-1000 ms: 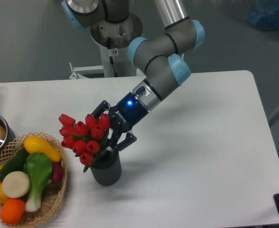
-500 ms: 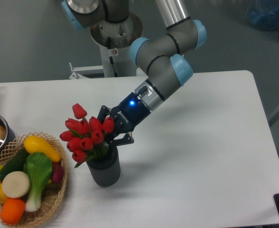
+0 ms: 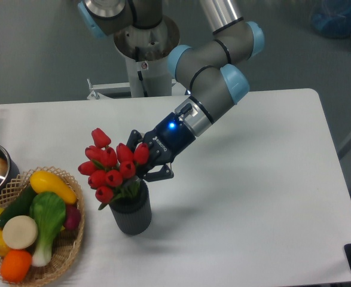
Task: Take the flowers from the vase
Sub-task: 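Close the gripper on the tulip stems, then lift the tulip bunch up out of the vase and away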
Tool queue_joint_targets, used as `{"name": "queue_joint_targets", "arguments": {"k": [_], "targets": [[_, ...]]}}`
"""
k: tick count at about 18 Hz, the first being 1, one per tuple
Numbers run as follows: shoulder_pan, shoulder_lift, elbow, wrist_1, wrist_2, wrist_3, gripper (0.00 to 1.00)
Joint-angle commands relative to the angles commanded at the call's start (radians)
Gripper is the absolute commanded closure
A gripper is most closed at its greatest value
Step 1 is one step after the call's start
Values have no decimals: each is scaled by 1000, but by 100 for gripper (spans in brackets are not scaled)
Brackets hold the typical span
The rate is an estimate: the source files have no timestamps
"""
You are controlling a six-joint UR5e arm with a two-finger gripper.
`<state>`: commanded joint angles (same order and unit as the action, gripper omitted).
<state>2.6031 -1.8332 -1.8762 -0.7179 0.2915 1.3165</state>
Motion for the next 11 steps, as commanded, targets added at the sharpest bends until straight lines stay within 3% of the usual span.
{"name": "queue_joint_targets", "arguments": {"k": [4,11], "targets": [[2,40,58,0,-2,-176,76],[-15,104,71,0,-6,-266,76]]}}
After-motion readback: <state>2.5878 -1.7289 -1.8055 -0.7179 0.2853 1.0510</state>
